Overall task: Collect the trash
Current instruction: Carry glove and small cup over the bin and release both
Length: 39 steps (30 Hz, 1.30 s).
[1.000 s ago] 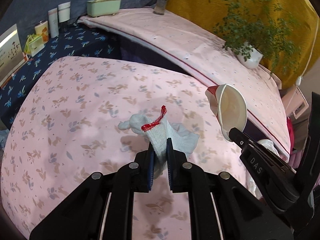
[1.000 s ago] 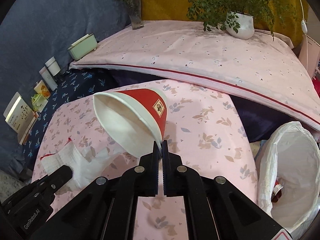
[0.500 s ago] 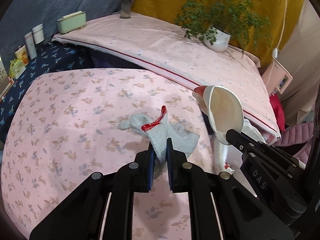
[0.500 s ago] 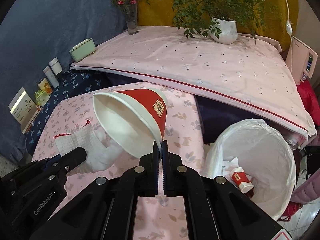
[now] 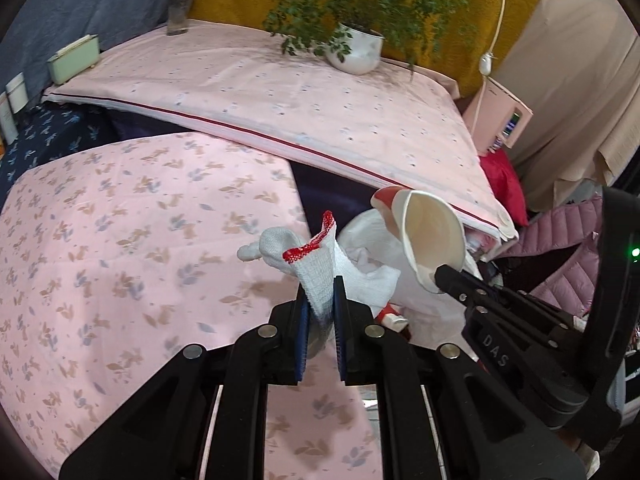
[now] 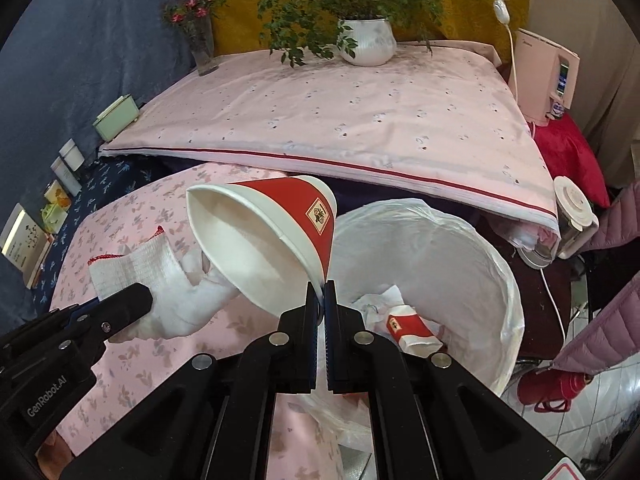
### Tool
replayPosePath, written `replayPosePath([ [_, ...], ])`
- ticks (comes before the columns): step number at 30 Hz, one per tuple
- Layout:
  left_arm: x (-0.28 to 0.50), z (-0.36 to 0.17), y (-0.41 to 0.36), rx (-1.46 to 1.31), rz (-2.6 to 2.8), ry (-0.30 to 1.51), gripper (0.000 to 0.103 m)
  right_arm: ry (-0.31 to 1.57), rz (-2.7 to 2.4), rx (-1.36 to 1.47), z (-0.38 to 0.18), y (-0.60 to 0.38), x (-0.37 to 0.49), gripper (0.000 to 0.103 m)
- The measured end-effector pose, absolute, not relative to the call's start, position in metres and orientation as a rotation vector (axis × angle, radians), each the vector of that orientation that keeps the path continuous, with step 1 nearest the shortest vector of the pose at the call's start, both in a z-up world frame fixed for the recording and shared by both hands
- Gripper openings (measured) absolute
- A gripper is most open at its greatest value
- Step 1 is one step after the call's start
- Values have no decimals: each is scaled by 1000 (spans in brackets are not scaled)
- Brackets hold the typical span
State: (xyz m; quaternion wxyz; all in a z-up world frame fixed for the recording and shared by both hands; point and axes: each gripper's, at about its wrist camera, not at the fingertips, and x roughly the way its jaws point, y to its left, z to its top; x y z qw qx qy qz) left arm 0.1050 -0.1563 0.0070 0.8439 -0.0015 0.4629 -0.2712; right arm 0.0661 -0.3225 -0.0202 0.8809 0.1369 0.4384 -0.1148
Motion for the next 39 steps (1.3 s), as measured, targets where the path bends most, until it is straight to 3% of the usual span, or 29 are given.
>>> replayPosePath([
  [13,88,-4,-212,14,-715,1035,14,936,-318,340,-34,-368,47,3],
  [14,87,-5,-213,16,-716,1038,16,937,-320,342,-35,-369,46,3],
  [16,85,-7,-214,19,-711,1033,38,941,-327,341,-36,-371,45,3],
  [18,85,-7,-212,25,-691,1017,47,944,-328,341,-37,-371,45,3],
  [25,91,-10,-201,43,-624,1009,48,944,-314,338,-38,-365,49,8],
  [30,95,-14,-188,53,-570,1001,49,943,-295,314,-36,-354,54,22],
  [39,97,-18,-163,63,-503,998,49,948,-246,272,-32,-332,55,35],
])
